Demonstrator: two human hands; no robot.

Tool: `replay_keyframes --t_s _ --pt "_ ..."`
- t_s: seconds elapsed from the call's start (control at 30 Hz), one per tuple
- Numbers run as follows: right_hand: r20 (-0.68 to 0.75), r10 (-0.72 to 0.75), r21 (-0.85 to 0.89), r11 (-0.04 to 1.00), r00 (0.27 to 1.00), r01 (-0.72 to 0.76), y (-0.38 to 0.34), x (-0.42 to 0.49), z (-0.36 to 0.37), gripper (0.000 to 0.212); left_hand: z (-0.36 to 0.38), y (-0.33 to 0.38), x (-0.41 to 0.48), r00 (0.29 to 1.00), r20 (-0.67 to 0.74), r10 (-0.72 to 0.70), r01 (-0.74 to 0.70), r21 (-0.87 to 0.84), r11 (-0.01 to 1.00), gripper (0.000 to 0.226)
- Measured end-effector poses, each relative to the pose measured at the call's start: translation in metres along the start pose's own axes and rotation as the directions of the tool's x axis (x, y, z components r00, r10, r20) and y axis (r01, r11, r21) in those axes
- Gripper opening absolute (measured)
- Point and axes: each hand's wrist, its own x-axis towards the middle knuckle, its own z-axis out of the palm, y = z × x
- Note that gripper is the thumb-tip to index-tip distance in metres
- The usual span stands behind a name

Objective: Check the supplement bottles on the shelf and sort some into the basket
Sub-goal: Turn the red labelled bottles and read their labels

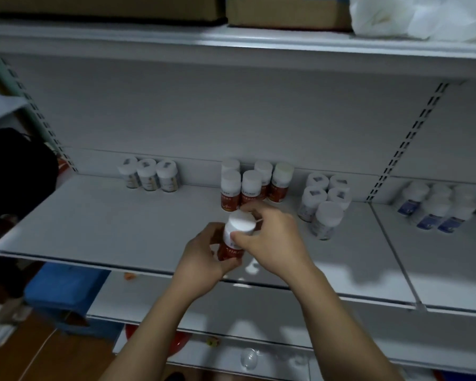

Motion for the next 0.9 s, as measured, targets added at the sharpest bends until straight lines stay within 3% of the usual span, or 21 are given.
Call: replay_keyframes --t_s 0.1,0.27,0.63,0.73,0.9 --pt "0.054 -0.012 -0.028 1.000 0.998 0.014 -0.006 0.022 0.018 0.038 -0.008 -0.015 0.010 0.999 -0.008 -0.053 0.054 0.075 0.996 0.048" --pt "0.121 0.069 -0.099 0.993 0.990 -0.057 -0.014 0.069 0.042 0.038 -0.027 -0.032 0.022 0.989 -0.012 -0.148 0.145 0.301 0.943 0.070" --pt "0.011 0.088 -0.161 0.983 0.996 -0.085 -0.011 0.100 0.068 0.029 -0.044 -0.027 0.034 0.996 0.052 -0.077 0.050 0.397 0.916 0.050" --pt "0.004 0.100 -0.138 0.986 0.995 -0.098 -0.009 0.097 0.069 0.037 -0.043 -0.026 0.034 0.996 0.062 -0.071 0.040 0.406 0.913 0.049" --pt "-0.051 0.029 -0.311 0.949 0.998 -0.044 0.003 0.100 0.038 0.035 -0.041 -0.020 0.037 0.997 0.073 -0.039 0.002 0.446 0.895 0.051"
